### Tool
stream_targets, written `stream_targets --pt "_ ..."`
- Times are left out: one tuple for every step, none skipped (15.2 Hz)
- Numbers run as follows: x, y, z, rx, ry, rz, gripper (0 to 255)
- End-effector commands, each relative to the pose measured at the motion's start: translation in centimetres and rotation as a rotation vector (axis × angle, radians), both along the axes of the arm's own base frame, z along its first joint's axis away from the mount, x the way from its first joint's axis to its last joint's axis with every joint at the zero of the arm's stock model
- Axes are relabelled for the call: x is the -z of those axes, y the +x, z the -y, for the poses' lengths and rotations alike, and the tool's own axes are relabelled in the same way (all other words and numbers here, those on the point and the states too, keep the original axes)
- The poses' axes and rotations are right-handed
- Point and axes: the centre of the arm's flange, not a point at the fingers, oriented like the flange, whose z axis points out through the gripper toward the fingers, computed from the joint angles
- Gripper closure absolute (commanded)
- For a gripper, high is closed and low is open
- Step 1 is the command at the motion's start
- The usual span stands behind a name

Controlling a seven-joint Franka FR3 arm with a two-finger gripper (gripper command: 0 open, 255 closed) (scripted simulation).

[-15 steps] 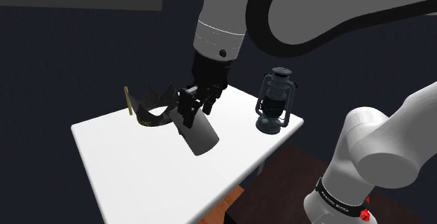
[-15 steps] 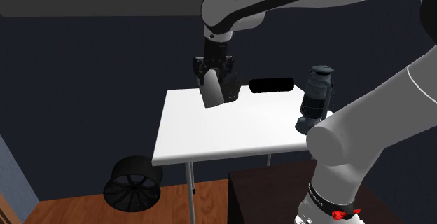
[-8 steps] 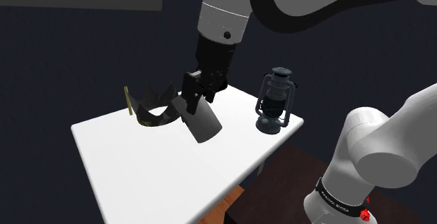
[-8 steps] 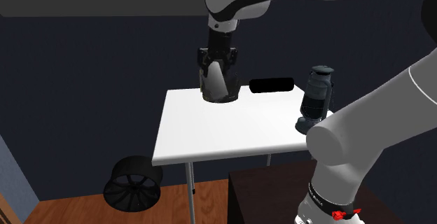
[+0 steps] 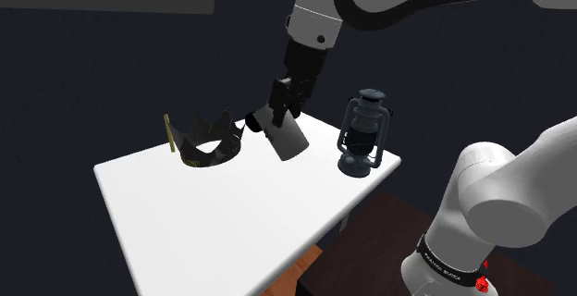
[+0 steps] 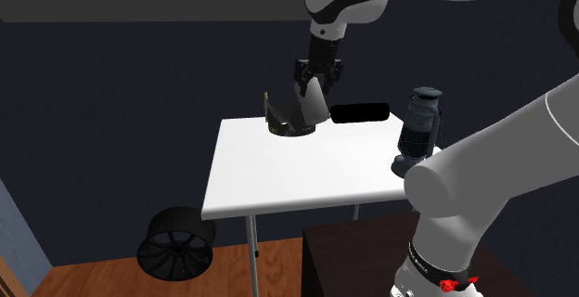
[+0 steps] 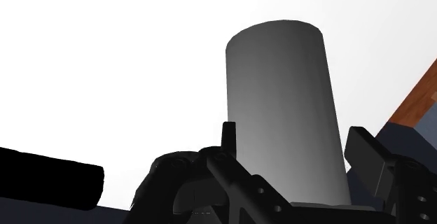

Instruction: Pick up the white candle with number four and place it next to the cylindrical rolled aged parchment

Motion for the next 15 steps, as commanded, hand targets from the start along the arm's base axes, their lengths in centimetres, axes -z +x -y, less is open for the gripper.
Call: stream_targets --pt "-0.1 1.1 2.5 -0.001 0.0 0.001 255" --pt "-0.2 1.6 3.8 -0.001 0.0 0.001 255" --pt "-0.2 2.1 5.0 -0.001 0.0 0.001 255" --pt "-0.2 2.6 6.2 -0.001 0.0 0.001 255" --pt "-0.2 3.1 7.5 -0.001 0.0 0.001 255" --pt "-0.2 3.5 8.7 -0.001 0.0 0.001 255" --pt "-0.2 4.0 9.9 -0.001 0.0 0.001 255" --pt "-0.2 4.5 11.1 -0.001 0.0 0.001 255" --pt "-0.2 5.0 12.4 -0.001 0.0 0.001 255" --pt "-0.2 5.5 13.6 -0.001 0.0 0.001 255" --pt "-0.2 6.0 14.8 -0.001 0.0 0.001 255" --pt "-0.3 6.5 16.0 -0.001 0.0 0.001 255" --pt "-0.3 7.0 17.3 -0.001 0.0 0.001 255" --pt "-0.3 7.4 18.5 -0.001 0.0 0.001 255" --pt "-0.3 7.9 19.7 -0.001 0.0 0.001 255"
